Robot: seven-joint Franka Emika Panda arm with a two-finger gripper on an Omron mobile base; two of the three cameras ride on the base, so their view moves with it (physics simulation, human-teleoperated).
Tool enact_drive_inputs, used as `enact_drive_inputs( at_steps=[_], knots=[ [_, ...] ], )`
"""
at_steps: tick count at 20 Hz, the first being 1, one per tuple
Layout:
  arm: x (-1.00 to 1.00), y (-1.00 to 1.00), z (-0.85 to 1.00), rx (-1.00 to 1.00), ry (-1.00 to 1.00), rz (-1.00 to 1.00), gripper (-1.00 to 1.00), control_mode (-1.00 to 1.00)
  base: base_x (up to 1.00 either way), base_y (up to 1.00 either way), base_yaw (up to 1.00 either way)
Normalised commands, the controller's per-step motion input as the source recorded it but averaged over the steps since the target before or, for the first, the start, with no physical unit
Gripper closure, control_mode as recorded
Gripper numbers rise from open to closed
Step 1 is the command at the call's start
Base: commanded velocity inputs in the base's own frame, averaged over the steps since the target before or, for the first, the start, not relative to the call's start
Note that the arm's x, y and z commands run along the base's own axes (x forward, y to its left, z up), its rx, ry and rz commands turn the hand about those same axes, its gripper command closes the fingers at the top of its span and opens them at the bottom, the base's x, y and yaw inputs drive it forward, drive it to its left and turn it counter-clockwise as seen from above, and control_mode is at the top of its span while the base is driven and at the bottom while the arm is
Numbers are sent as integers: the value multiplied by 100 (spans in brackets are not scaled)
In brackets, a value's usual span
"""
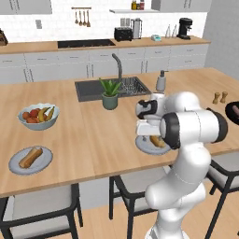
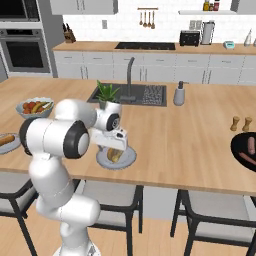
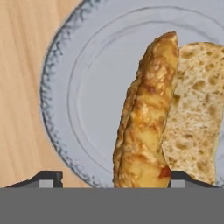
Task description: Place one bun and one sausage from the bowl on each plate.
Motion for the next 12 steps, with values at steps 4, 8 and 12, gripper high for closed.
enact_drive_inputs(
  at_steps=[4,8,12],
  knots=[
    [-29,0,17,3,-23,0,-100,-100,0,0,0],
    [-14,1,17,4,-24,0,-100,-100,0,0,0],
    [-16,0,43,5,-27,0,-100,-100,0,0,0]
  ],
)
